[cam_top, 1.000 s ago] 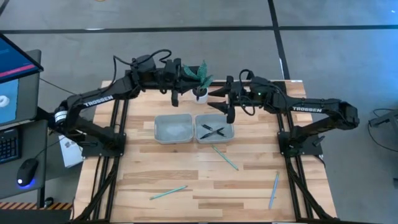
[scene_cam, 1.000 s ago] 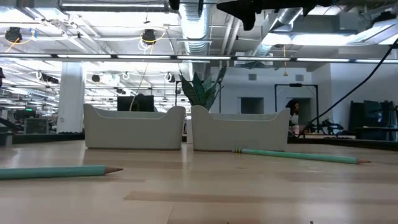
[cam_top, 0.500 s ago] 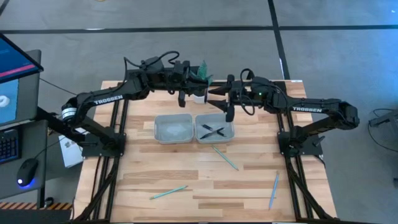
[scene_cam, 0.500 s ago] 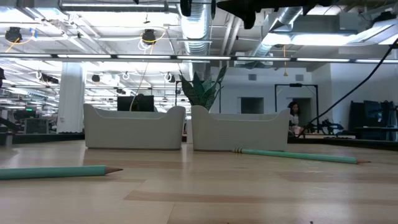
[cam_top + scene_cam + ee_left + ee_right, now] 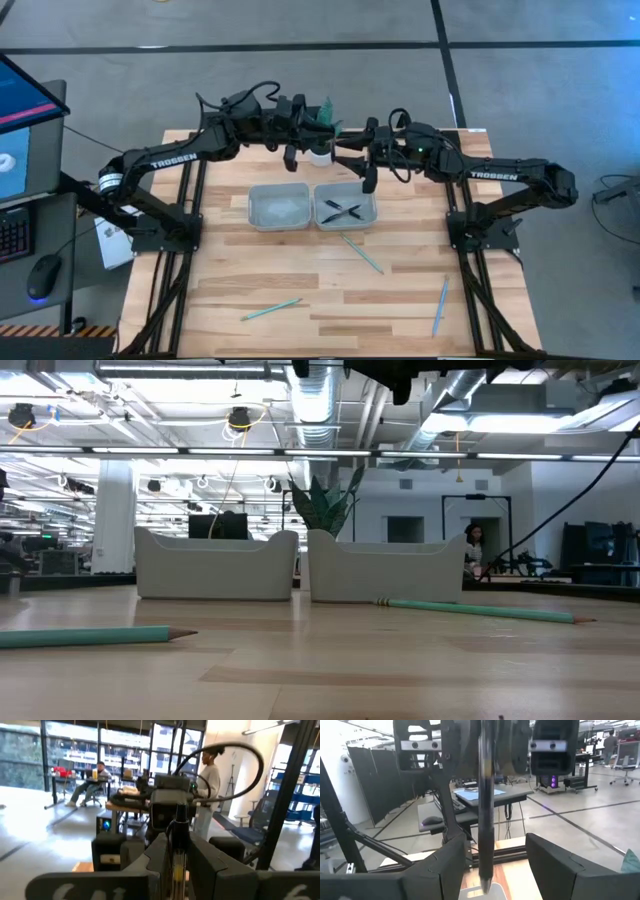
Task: Sort pens & pencils
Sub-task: Put the black pen into the right gray bin
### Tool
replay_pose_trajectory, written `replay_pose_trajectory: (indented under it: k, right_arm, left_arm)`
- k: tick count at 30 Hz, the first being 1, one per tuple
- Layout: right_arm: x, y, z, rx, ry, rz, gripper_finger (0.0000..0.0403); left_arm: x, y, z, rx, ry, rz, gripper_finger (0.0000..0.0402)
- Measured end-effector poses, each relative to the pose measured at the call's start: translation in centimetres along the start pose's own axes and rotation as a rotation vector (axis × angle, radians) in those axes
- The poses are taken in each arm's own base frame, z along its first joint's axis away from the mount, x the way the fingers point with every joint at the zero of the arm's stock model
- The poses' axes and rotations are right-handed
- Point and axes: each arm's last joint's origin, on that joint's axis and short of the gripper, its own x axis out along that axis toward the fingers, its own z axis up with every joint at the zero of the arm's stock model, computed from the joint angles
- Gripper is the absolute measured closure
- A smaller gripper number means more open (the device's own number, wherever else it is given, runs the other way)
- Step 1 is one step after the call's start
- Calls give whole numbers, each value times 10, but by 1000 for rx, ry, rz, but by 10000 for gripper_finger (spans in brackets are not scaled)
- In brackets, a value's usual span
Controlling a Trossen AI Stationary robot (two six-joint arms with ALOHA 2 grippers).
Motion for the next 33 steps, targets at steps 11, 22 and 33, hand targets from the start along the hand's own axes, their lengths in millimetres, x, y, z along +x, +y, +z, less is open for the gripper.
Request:
replay_pose_trajectory:
  k: [11,22,33]
  right_arm:
    - [0,1,1,8,-12,10,178]
    - [1,5,4,3,-41,35,227]
    - [1,6,4,3,-46,58,283]
  left_arm:
    - [1,-3,4,21,-44,1,360]
    - [3,-8,6,48,-71,19,360]
    - [3,-8,6,57,-72,19,360]
